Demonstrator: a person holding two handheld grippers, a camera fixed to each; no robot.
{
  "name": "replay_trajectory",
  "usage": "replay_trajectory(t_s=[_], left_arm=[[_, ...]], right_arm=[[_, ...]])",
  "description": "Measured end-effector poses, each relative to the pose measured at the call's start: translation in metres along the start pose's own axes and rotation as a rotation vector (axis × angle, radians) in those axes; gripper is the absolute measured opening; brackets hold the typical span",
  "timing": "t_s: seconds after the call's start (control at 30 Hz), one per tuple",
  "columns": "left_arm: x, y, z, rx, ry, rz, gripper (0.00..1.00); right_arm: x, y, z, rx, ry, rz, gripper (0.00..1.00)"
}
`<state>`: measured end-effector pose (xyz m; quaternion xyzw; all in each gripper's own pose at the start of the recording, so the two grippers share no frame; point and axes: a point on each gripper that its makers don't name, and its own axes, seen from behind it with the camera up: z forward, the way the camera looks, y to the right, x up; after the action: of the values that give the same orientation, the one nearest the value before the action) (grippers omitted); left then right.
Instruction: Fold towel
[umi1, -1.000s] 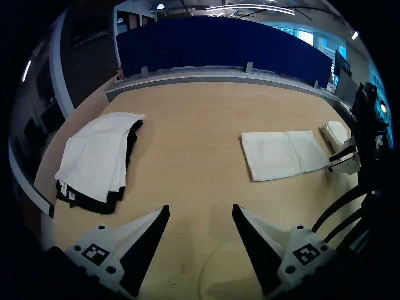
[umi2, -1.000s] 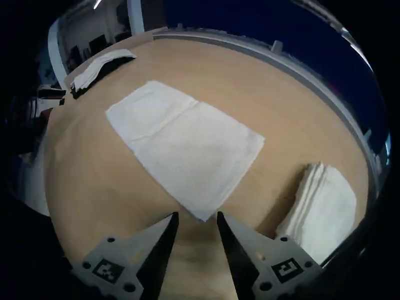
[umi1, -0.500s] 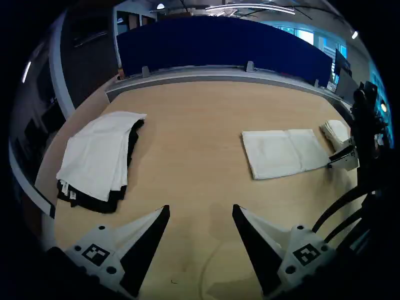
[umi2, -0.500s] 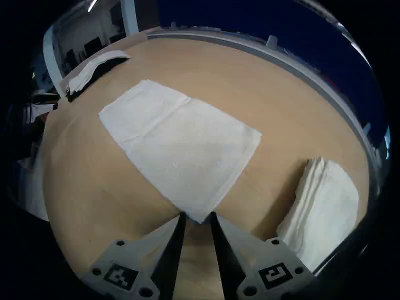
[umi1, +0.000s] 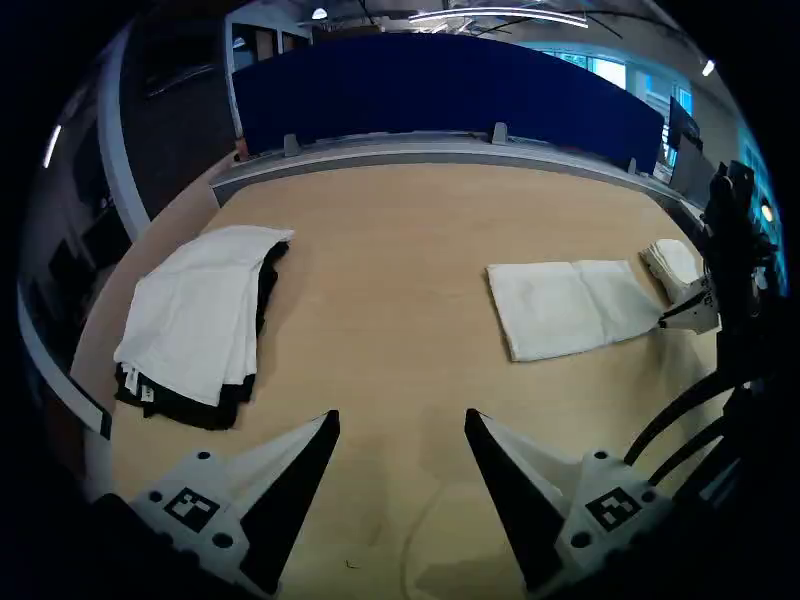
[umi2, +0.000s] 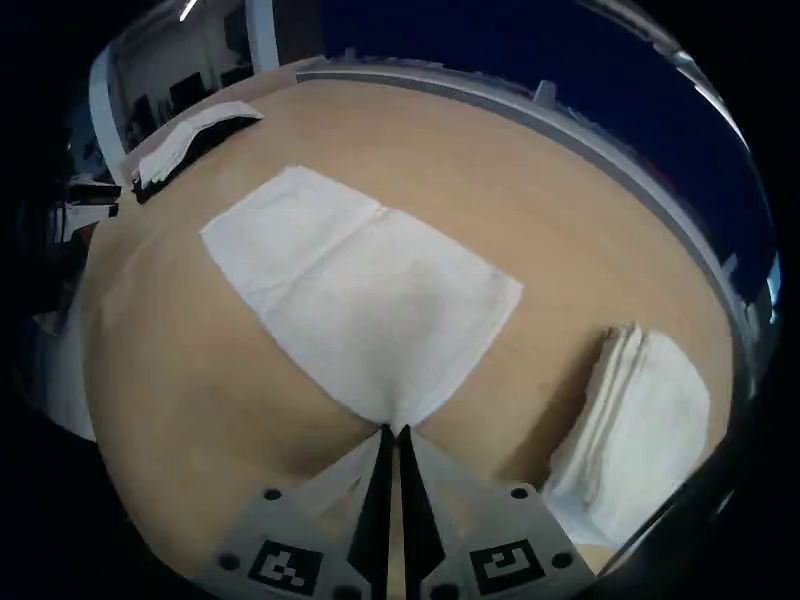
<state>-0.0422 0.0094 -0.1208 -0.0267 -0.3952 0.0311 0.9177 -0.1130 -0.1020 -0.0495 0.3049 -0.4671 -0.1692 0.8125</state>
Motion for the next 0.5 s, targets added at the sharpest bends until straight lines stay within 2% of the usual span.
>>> replay_trajectory(t_s=[0.27, 0.5], left_arm=[[0.000, -0.002, -0.002, -0.001, 0.000, 0.000, 0.93], [0.002, -0.003, -0.005, -0.004, 0.008, -0.004, 0.93]], right_arm=[[0.037, -0.001, -0.021, -0.006, 0.075, -0.007, 0.04], [0.086, -0.013, -0.035, 0.000, 0.143, -0.063, 0.04]])
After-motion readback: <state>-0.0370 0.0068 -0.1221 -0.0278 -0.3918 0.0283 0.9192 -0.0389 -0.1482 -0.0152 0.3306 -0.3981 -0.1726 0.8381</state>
